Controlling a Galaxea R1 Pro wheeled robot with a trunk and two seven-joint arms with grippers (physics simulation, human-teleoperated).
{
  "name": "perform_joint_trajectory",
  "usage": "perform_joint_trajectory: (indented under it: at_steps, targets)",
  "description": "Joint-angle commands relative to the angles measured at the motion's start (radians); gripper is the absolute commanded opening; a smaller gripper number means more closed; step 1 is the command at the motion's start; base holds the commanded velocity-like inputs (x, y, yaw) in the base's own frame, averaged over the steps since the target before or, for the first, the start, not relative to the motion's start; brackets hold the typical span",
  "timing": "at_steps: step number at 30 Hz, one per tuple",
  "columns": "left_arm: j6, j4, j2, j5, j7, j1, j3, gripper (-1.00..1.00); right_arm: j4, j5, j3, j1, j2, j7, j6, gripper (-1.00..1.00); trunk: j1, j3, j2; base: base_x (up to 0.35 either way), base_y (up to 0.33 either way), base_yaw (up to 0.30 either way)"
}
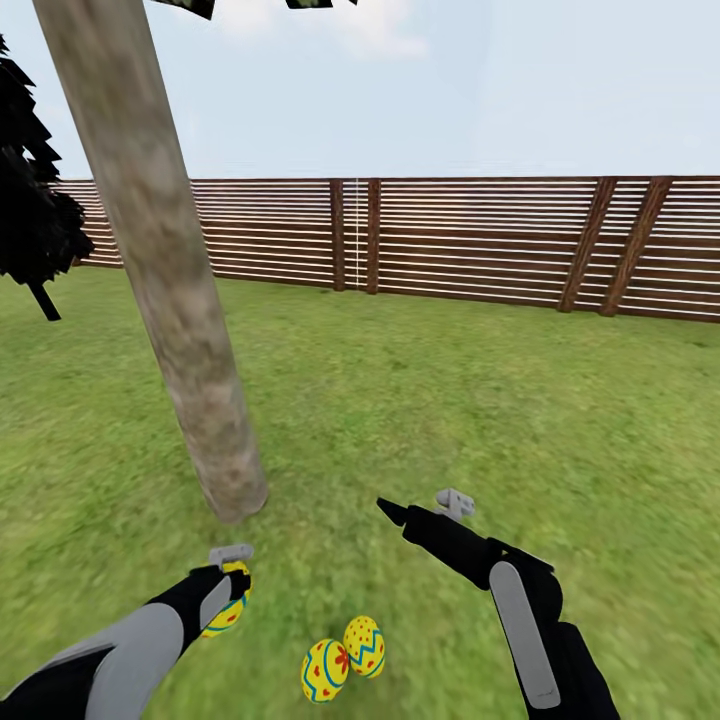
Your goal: Take the three Easter eggs out of the wicker basket on the lawn in the garden, then place them on the lawn next to a single tree (choose any tree) so that all three eggs are next to the same tree and none are left in the basket.
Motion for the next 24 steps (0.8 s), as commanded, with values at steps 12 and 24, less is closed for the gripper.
perform_joint_trajectory:
  at_steps: [12, 24]
  targets:
    - [-0.006, 0.001, -0.002, -0.012, 0.009, 0.0, 0.008, -1.0, 0.0, 0.004, -0.002, -0.001, 0.001, 0.002, 0.003, 1.0, 0.046, -0.039, -0.085, 0.0, 0.0, 0.0]
    - [-0.008, 0.001, -0.002, -0.017, 0.008, 0.001, 0.008, -1.0, 0.001, 0.004, -0.002, -0.001, -0.001, 0.001, -0.029, 1.0, 0.092, -0.076, -0.169, 0.0, 0.0, 0.0]
